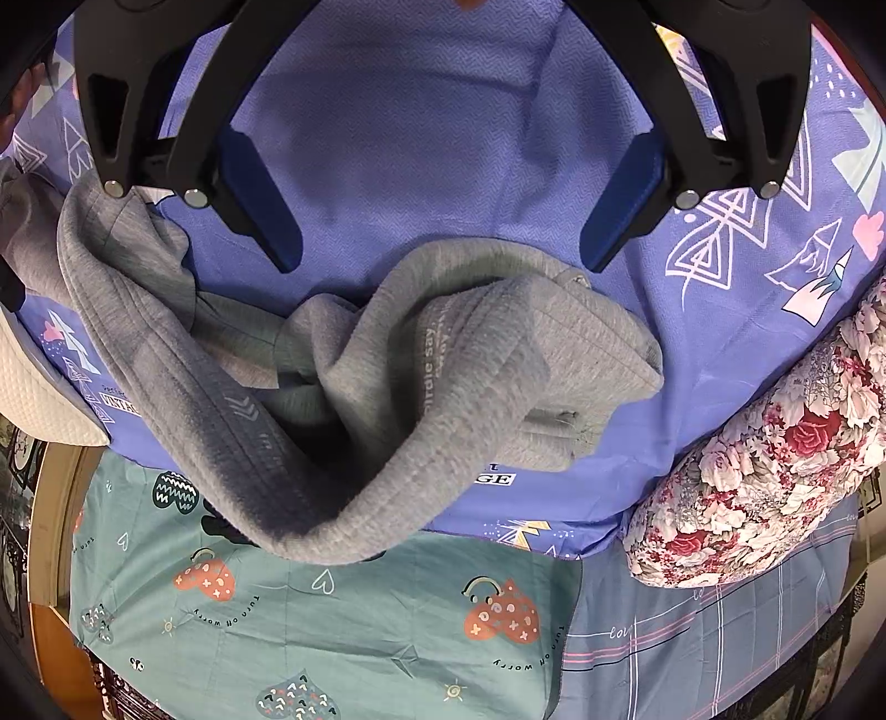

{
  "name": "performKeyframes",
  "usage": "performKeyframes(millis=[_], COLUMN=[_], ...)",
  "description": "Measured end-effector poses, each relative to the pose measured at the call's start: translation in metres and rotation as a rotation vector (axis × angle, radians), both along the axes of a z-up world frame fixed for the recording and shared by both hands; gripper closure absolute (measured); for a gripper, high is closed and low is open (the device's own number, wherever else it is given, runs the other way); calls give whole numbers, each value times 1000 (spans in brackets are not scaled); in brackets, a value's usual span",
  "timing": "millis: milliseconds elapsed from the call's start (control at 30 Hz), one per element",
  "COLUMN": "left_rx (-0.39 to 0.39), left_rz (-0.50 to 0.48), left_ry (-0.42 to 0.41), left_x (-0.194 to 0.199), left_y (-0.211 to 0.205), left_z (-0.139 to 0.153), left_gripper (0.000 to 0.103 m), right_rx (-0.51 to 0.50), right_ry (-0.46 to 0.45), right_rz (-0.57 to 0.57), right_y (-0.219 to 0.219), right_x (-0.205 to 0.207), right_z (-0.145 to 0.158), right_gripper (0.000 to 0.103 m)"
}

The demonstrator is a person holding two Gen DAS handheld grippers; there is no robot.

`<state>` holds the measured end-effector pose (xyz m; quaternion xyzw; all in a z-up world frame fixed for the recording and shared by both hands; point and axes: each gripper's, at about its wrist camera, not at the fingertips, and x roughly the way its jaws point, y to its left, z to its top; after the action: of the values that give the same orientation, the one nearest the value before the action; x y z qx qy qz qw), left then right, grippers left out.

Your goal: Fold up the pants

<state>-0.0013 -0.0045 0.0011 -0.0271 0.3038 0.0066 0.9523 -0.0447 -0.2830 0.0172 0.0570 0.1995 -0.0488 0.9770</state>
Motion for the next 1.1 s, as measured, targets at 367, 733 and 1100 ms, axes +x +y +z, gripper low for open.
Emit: performKeyframes(millis=[367,733,1100], left_rx=[-1,-3,-4], left_rz=[0,-1,-1], left_ry=[-1,4,4], left_x=[0,1,1], left_y=[0,-2,-3], left_z=[0,0,-1], left_gripper=[2,2,2], right_rx=[5,12,22], right_ry=[6,17,31], right_rz=[3,7,8], right_y=[-1,-2,-4], right_x=[1,4,5], right_z=[-2,-4,-4], right_gripper=[1,1,1])
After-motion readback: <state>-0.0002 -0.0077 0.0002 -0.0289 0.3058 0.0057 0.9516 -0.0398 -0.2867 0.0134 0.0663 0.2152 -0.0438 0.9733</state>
